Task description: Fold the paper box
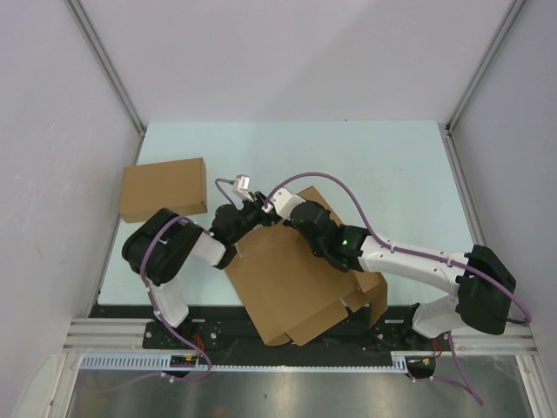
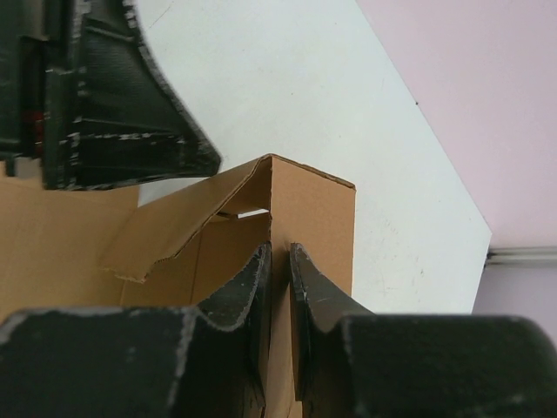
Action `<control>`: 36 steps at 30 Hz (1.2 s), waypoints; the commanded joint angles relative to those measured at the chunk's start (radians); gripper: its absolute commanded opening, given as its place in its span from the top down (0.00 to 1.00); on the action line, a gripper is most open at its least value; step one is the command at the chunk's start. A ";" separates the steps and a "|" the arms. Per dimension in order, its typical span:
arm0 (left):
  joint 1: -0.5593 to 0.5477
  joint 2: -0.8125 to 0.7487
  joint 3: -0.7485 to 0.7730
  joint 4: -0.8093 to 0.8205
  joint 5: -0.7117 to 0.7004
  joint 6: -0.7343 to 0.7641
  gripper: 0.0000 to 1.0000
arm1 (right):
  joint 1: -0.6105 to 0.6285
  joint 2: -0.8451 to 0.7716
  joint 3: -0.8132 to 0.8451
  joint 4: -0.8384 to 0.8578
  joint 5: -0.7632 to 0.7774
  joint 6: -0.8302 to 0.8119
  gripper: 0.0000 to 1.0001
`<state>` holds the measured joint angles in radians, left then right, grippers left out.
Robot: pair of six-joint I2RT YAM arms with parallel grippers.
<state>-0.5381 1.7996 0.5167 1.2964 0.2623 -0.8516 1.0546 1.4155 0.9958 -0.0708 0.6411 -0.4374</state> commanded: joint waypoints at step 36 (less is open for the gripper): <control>-0.105 -0.033 0.046 0.052 -0.107 0.281 0.03 | 0.028 0.030 0.015 -0.035 -0.083 0.065 0.90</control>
<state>-0.6327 1.7542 0.4965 1.2751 0.1566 -0.5999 1.0714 1.4185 0.9958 -0.0704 0.6460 -0.4294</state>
